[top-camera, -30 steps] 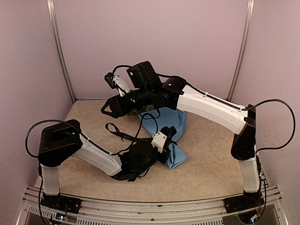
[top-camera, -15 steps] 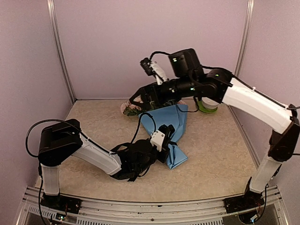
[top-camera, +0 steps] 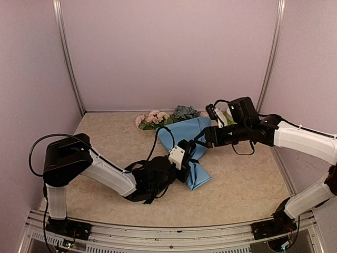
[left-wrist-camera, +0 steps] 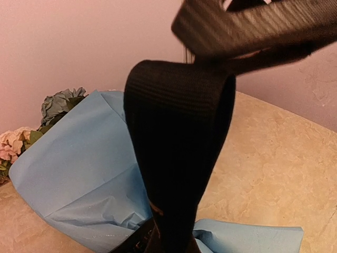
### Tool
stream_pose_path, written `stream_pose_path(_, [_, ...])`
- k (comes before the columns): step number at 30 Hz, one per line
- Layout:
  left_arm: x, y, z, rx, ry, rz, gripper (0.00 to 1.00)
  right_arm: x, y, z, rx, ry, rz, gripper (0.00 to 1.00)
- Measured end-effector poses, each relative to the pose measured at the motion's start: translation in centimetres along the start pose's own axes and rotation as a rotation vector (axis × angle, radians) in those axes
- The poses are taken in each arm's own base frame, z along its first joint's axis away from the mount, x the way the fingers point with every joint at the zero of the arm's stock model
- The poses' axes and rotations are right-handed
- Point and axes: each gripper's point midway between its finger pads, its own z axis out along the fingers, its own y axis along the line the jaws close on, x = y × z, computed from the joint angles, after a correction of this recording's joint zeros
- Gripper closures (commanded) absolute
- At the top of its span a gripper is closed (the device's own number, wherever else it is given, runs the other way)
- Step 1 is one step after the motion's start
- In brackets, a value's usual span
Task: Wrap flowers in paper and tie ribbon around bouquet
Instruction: Pass from the left arm to the right, then pick up the right side of the half-tied ribbon from the center of the board.
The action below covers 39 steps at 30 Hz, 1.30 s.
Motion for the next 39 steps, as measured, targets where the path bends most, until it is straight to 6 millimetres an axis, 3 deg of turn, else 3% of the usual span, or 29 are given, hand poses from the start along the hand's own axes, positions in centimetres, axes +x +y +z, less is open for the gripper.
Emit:
stream_pose_path(3, [0.0,0.0,0.0,0.000,0.001,0.001,1.00,1.6,0.7,1.2,-0.035,0.046,0.006,0.35])
stream_pose_path(10, [0.1,0.0,0.0,0.000,0.004,0.002,1.00,2.3,3.4,2.5,-0.118,0.064,-0.029,0.28])
stream_pose_path(17, [0.0,0.0,0.1,-0.003,0.001,-0.004,1.00,1.1,4.1,1.6,-0.131,0.004,-0.016,0.37])
stream_pose_path(22, [0.1,0.0,0.1,-0.004,0.006,-0.001,1.00,1.4,3.5,2.2,-0.104,0.002,0.009,0.39])
stream_pose_path(23, [0.1,0.0,0.1,-0.003,0.008,0.000,1.00,1.7,3.4,2.6,-0.096,0.010,0.010,0.44])
stream_pose_path(26, [0.2,0.0,0.1,-0.003,0.013,0.004,1.00,2.6,3.4,3.6,-0.086,0.039,0.003,0.90])
stream_pose_path(27, [0.3,0.0,0.1,-0.003,0.017,0.006,1.00,2.8,3.3,4.0,-0.080,0.047,0.003,1.00])
stream_pose_path(28, [0.4,0.0,0.1,-0.004,0.019,0.007,1.00,3.0,3.3,4.3,-0.074,0.052,0.004,1.00])
stream_pose_path(29, [0.4,0.0,0.1,-0.003,0.021,0.008,0.91,3.1,3.2,4.4,-0.067,0.054,0.003,1.00])
stream_pose_path(32, [0.7,-0.2,0.1,0.009,0.035,0.018,0.20,2.9,2.8,4.5,-0.040,0.043,0.003,1.00])
stream_pose_path(33, [1.0,-0.2,0.2,0.019,0.054,0.021,0.08,2.8,2.6,4.4,-0.031,0.038,0.003,1.00])
stream_pose_path(34, [1.4,-0.5,0.1,0.041,0.083,0.030,0.02,2.8,2.5,4.4,-0.026,0.036,0.002,1.00])
stream_pose_path(36, [1.7,-0.9,0.0,0.083,0.146,0.042,0.01,2.6,2.0,4.4,-0.010,0.032,0.002,1.00])
stream_pose_path(39, [-0.1,-0.8,-1.1,0.132,0.206,0.035,0.01,2.5,1.6,4.4,0.006,0.026,-0.002,1.00])
